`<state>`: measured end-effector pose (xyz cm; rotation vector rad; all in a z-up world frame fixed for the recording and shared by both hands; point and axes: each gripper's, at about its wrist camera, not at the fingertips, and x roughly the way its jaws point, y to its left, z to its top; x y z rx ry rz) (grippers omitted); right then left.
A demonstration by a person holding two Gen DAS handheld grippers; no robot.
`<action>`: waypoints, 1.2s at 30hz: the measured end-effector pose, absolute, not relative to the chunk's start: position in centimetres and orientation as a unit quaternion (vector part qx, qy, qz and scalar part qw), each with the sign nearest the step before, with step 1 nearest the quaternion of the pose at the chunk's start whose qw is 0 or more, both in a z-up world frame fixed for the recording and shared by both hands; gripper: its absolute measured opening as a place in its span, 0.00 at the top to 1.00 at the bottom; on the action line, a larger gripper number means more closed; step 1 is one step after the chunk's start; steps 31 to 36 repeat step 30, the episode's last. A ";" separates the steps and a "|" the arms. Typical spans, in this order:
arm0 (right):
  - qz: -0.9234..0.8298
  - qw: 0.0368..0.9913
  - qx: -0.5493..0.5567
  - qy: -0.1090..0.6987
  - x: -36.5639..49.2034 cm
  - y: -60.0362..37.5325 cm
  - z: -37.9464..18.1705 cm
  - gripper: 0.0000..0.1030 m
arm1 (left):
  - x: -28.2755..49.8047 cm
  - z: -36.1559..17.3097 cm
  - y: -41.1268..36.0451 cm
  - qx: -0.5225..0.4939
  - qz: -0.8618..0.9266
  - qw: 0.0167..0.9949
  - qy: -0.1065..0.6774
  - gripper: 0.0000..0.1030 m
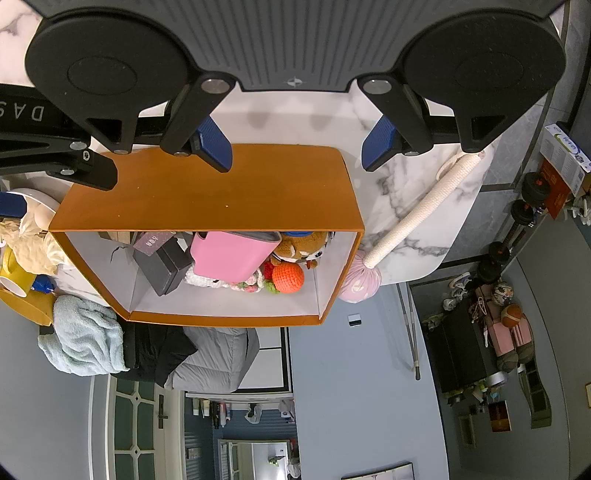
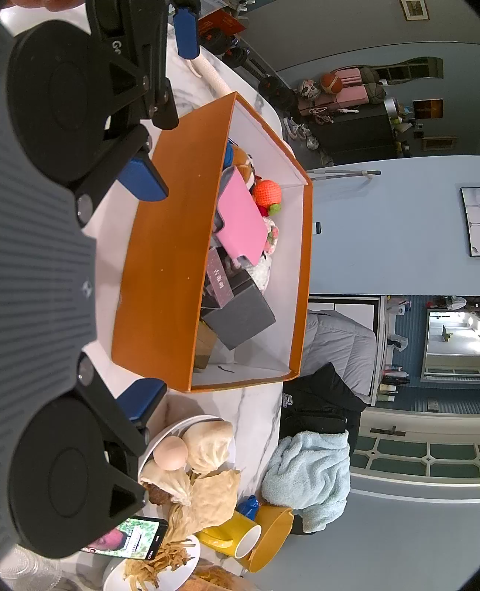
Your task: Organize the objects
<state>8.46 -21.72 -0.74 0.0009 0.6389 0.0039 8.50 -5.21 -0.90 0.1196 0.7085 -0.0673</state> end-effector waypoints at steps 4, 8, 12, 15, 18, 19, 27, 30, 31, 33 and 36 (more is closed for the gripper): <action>0.002 0.949 -0.002 0.316 8.4 -21.8 -0.9 0.01 | 8.5 -0.9 -5.2 0.059 -0.033 0.936 0.346 0.11; 0.002 0.949 -0.002 0.316 8.4 -21.8 -1.0 0.01 | 8.5 -0.9 -5.2 0.059 -0.033 0.936 0.346 0.12; 0.003 0.949 -0.002 0.315 8.4 -21.9 -1.0 0.01 | 8.5 -1.0 -5.2 0.060 -0.033 0.936 0.344 0.11; 0.003 0.949 -0.002 0.315 8.4 -21.9 -1.0 0.01 | 8.5 -1.0 -5.2 0.060 -0.033 0.937 0.344 0.11; 0.003 0.949 -0.003 0.316 8.3 -21.9 -1.0 0.01 | 8.5 -1.0 -5.2 0.060 -0.033 0.937 0.344 0.11; 0.003 0.949 -0.002 0.316 8.4 -21.8 -1.0 0.01 | 8.5 -1.0 -5.2 0.060 -0.033 0.937 0.344 0.11; 0.002 0.949 -0.002 0.316 8.3 -21.9 -1.0 0.01 | 8.4 -1.0 -5.1 0.062 -0.036 0.938 0.338 0.12; 0.001 0.949 -0.003 0.315 8.4 -21.9 -1.0 0.01 | 8.4 -0.8 -5.0 0.064 -0.039 0.939 0.334 0.11; 0.001 0.949 -0.003 0.315 8.4 -21.9 -1.0 0.01 | 8.4 -0.8 -5.0 0.064 -0.039 0.939 0.334 0.11; 0.001 0.949 -0.003 0.315 8.4 -21.9 -1.0 0.01 | 8.4 -0.8 -5.0 0.064 -0.039 0.939 0.334 0.11; 0.001 0.949 -0.003 0.315 8.4 -21.9 -1.0 0.01 | 8.4 -0.8 -5.0 0.064 -0.039 0.939 0.334 0.11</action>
